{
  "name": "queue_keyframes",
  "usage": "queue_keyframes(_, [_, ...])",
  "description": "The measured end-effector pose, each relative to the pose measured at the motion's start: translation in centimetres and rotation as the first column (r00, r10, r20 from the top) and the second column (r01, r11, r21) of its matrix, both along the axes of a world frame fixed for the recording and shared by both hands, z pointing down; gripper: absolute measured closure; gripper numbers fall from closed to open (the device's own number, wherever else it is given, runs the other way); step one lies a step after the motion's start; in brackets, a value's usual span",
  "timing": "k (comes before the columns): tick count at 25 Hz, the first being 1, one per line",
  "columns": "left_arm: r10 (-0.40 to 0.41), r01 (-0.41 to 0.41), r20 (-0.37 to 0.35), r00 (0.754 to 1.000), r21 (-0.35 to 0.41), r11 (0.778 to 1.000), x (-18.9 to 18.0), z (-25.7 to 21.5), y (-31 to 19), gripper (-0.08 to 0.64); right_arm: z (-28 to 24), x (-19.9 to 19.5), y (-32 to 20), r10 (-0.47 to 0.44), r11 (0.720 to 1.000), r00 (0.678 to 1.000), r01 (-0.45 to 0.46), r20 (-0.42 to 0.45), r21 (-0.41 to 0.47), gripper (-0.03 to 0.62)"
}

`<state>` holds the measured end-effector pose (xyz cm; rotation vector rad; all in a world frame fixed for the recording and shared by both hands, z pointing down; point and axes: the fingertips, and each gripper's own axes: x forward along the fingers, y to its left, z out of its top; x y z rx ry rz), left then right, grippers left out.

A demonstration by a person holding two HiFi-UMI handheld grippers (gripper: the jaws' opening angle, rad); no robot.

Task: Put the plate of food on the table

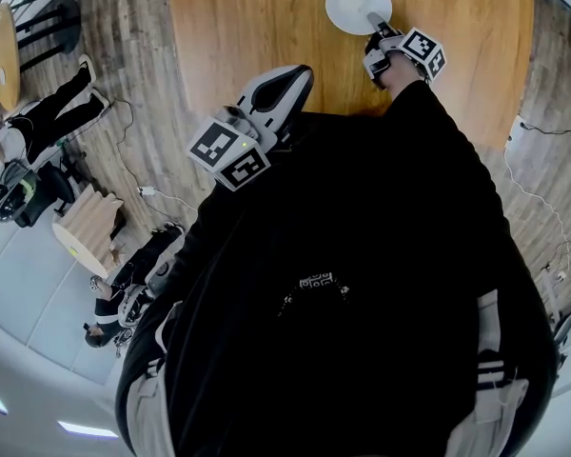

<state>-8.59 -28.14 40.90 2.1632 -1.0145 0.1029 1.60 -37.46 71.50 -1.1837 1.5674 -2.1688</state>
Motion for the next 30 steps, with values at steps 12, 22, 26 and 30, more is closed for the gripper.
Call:
queue_keyframes(12, [0.010, -0.009, -0.034, 0.999, 0.024, 1.000, 0.5, -1.2, 0.0, 0.554, -0.7, 1.3, 0.2, -0.050, 0.999, 0.991, 0.050, -0.123, -0.007, 0.403])
queue_keyframes(22, [0.021, -0.018, -0.052, 0.998, 0.067, 0.998, 0.4, -2.4, 0.7, 0.554, -2.4, 2.0, 0.5, -0.126, 0.990, 0.949, 0.139, -0.288, 0.025, 0.308])
queue_keyframes(26, [0.024, -0.018, -0.068, 0.997, 0.078, 0.997, 0.0, -2.5, 0.5, 0.554, -2.7, 2.1, 0.3, -0.134, 0.989, 0.937, 0.149, -0.323, 0.022, 0.299])
queue_keyframes(30, [0.034, -0.027, -0.078, 0.996, 0.086, 0.996, -0.3, -2.9, 0.7, 0.554, -1.5, 2.9, 1.4, -0.158, 0.987, 0.920, 0.161, -0.359, -0.021, 0.287])
